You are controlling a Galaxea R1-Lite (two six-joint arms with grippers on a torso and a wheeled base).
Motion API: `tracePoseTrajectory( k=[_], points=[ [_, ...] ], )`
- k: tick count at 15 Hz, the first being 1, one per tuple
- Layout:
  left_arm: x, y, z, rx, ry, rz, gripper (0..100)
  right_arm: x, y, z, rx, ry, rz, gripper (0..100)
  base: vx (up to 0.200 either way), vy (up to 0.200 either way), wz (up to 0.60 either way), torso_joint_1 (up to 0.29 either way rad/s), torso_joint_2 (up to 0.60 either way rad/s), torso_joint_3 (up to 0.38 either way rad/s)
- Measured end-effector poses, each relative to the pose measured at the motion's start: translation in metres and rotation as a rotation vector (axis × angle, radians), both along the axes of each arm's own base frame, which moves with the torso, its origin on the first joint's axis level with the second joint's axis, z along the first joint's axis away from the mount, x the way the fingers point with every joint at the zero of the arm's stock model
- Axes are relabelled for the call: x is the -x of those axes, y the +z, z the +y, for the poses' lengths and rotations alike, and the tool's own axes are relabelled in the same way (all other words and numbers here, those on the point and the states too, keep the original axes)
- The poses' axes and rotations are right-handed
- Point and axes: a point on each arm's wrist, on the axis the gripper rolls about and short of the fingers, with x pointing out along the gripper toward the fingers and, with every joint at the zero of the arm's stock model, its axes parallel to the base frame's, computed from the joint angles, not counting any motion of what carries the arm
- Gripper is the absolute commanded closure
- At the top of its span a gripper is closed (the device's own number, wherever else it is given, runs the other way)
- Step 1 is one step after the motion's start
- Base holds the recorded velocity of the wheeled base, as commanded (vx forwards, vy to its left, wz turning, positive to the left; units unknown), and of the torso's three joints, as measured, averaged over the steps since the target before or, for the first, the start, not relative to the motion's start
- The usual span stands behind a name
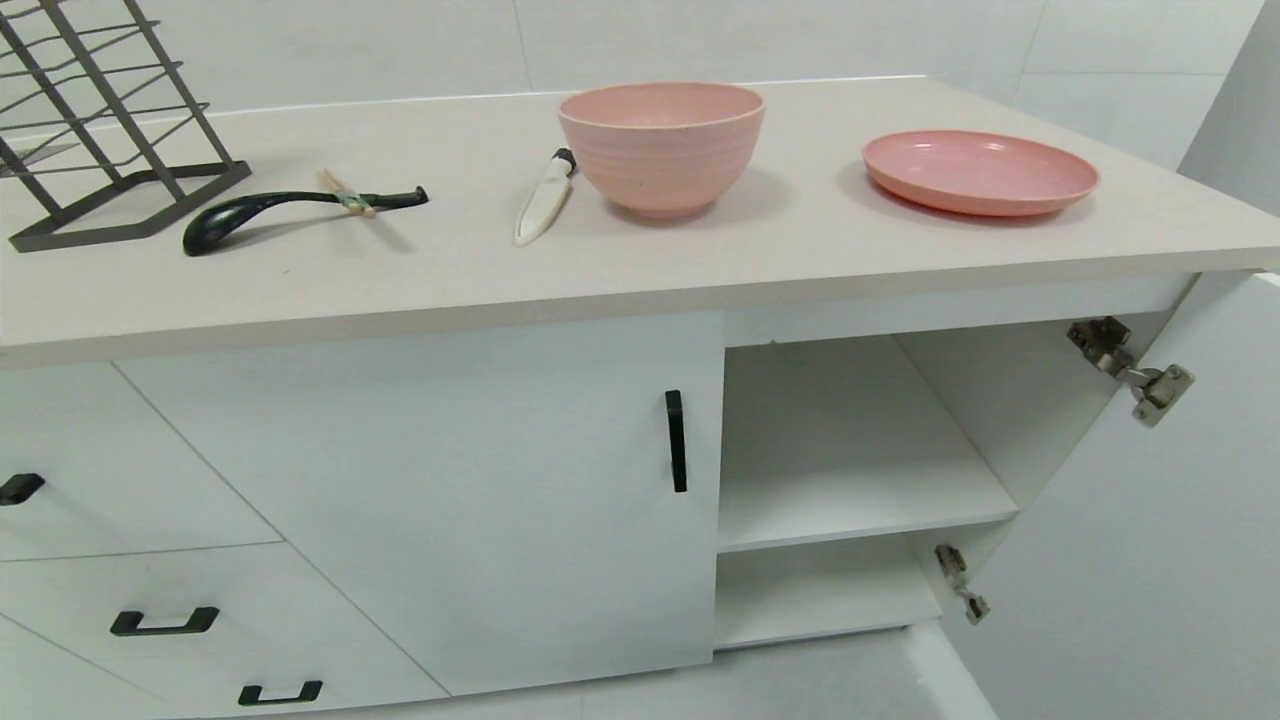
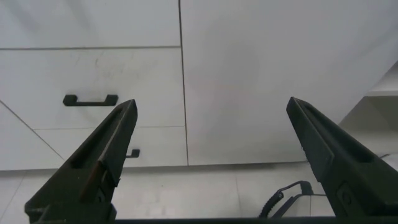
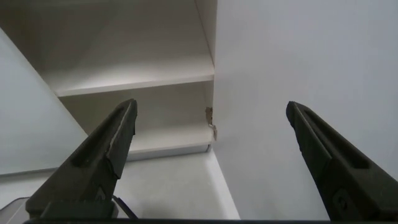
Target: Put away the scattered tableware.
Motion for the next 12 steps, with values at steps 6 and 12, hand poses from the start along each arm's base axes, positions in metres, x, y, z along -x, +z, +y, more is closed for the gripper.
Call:
tracePoseTrajectory(
  k=[6, 12],
  points=[
    [0.0000, -0.0002, 0.0000, 0.001, 0.000, 0.001, 0, 0.0000, 0.0000, 0.0000, -0.002, -0.001, 0.000, 0, 0.000, 0.000, 0.00, 0.242, -0.27, -0.171],
    [0.0000, -0.0001, 0.0000, 0.000, 0.000, 0.001, 0, 0.0000, 0.0000, 0.0000, -0.002, 0.000, 0.000, 0, 0.000, 0.000, 0.00, 0.214, -0.55, -0.203]
  ],
)
